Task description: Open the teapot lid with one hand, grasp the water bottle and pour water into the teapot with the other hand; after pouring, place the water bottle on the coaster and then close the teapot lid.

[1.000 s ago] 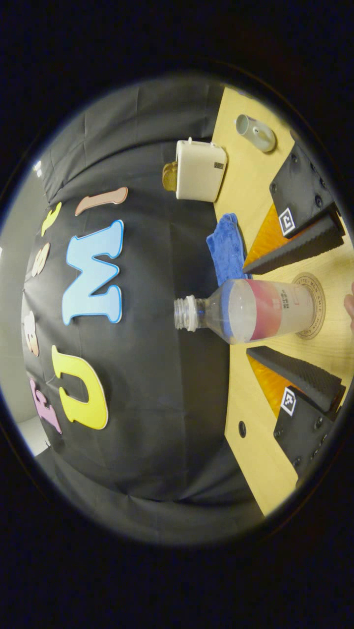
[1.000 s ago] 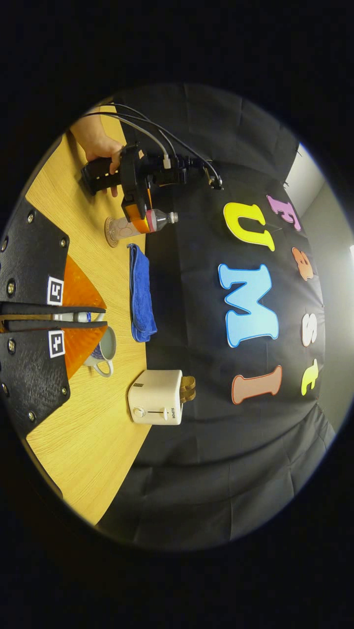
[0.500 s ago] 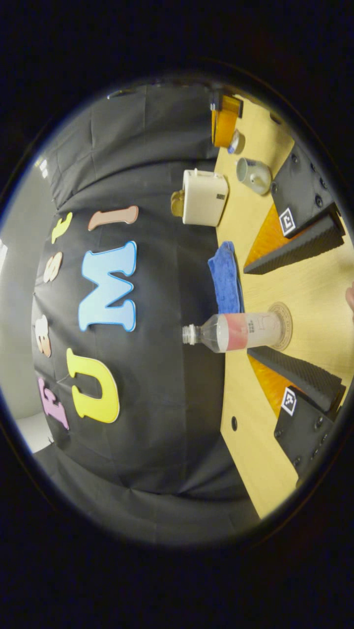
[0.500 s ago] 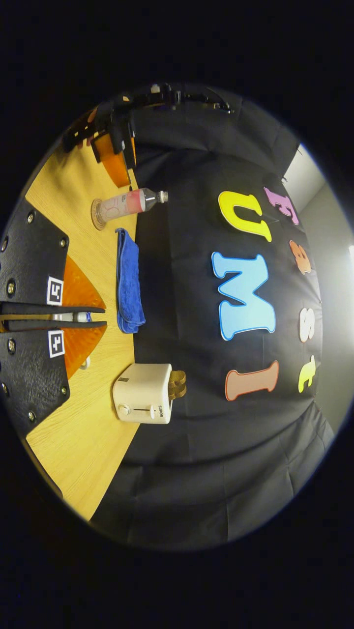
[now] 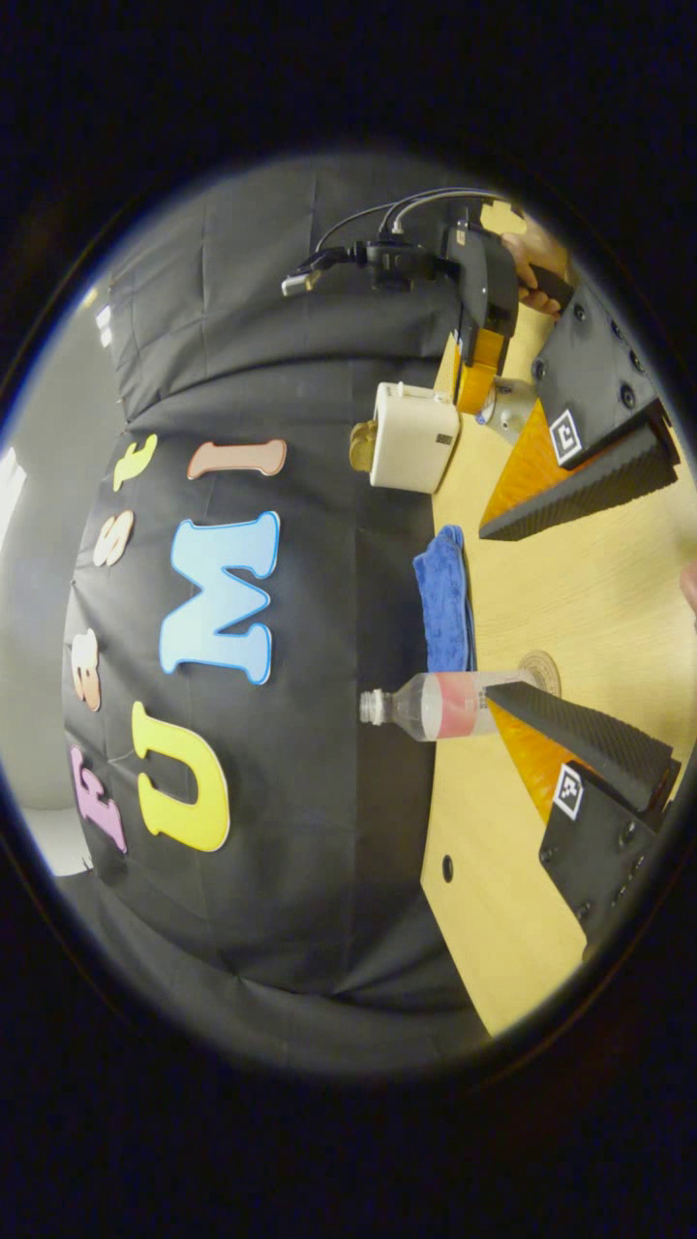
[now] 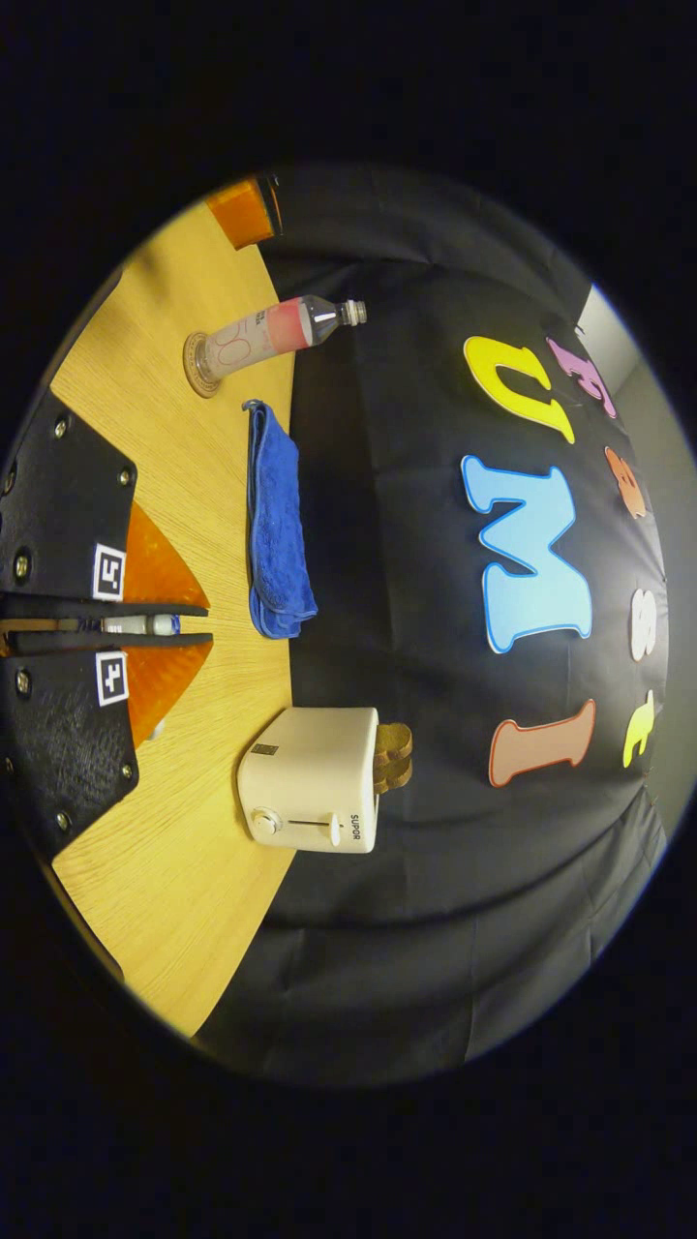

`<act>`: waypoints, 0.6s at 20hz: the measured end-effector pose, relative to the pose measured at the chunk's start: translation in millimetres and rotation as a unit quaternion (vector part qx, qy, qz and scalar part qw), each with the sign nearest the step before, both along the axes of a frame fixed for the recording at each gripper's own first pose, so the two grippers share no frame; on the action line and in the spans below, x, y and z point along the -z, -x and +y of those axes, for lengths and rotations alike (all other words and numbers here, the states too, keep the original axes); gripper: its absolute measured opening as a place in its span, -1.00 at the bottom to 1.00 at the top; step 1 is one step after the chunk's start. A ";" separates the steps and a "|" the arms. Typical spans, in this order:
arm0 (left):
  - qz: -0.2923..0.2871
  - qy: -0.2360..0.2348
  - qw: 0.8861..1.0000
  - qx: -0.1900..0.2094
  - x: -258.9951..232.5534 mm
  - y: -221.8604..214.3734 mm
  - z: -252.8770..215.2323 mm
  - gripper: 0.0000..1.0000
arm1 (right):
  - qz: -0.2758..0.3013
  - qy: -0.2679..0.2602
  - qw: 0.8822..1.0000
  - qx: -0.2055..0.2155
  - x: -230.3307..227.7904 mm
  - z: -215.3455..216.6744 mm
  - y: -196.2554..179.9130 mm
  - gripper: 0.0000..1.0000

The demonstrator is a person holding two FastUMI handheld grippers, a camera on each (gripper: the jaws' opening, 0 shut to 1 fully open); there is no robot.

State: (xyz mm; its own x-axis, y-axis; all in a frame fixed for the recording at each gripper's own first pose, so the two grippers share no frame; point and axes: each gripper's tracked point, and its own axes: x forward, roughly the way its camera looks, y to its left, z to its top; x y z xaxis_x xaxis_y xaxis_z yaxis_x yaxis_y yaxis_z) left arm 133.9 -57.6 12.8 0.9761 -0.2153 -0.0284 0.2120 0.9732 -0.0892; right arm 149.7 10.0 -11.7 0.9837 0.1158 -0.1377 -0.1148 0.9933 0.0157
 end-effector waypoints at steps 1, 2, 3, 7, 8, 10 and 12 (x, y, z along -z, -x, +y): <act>0.000 -0.003 1.000 -0.002 0.3 -0.2 0.1 0.99 | 0.000 0.005 1.000 0.001 -2.4 -0.9 1.9 -0.81; 0.000 -0.003 1.000 -0.003 -0.2 1.1 0.2 0.99 | -0.001 0.010 1.000 0.003 -4.6 -1.6 3.8 -0.79; -0.003 -0.004 1.000 -0.003 -2.8 6.0 -0.3 0.99 | -0.014 0.017 1.000 0.004 -15.2 -1.4 9.5 -0.70; -0.017 -0.030 0.999 -0.020 -4.9 25.2 -0.1 0.99 | -0.034 0.048 0.998 -0.006 -31.2 11.6 62.1 0.24; -0.019 -0.028 0.999 -0.028 -2.1 33.5 -1.7 0.99 | -0.028 0.038 0.999 -0.021 -28.6 25.3 88.3 0.56; -0.020 -0.024 0.999 -0.037 4.1 48.8 -10.5 0.99 | -0.021 0.024 0.999 -0.024 -17.1 37.6 121.5 0.73; -0.026 -0.029 0.998 -0.048 6.0 61.7 -15.5 0.99 | -0.034 0.019 0.999 -0.012 -17.0 40.3 142.3 0.73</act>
